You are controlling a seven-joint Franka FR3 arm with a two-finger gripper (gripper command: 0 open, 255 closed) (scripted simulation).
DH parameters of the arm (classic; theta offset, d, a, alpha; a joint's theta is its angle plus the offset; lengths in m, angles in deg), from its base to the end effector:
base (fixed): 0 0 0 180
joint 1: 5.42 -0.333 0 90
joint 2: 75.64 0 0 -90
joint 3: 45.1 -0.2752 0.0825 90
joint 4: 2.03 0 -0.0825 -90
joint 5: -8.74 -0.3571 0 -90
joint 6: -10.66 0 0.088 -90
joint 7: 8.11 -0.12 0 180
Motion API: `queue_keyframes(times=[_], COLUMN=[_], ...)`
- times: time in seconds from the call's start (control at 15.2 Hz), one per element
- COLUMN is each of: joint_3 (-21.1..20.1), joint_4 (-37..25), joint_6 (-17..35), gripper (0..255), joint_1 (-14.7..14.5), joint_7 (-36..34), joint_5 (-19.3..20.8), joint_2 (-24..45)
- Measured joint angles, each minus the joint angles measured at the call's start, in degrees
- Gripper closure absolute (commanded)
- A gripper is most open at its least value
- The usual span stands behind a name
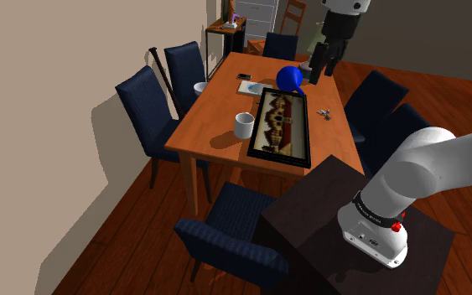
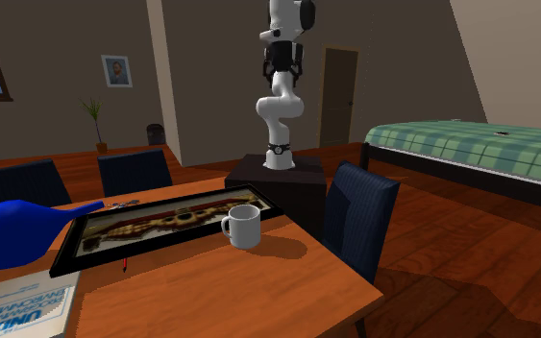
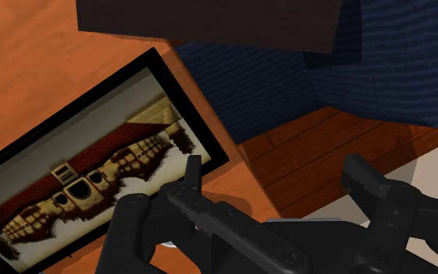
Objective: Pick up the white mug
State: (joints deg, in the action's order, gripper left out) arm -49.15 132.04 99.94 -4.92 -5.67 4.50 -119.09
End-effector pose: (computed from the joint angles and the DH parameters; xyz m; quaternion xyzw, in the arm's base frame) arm 0.3129 0.0327 0.5454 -0.9989 -0.0423 0.0123 0.0127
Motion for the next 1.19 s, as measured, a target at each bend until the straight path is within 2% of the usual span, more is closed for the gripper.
queue_keyframes(times=[0.2, 0.46, 0.86, 1.19], joint_3=[-0.01, -0.31, -0.38, -0.54], joint_4=[0.43, 2.27, 2.82, 0.41], joint_6=[2.1, 9.3, 20.28, 28.28], gripper=[0, 0, 0, 0], joint_1=[0.13, 0.42, 1.15, 1.72], joint_7=[0.21, 0.53, 1.26, 1.37], joint_5=[0.14, 0.42, 1.26, 2.15], joint_2=[1.72, 7.13, 17.53, 27.89])
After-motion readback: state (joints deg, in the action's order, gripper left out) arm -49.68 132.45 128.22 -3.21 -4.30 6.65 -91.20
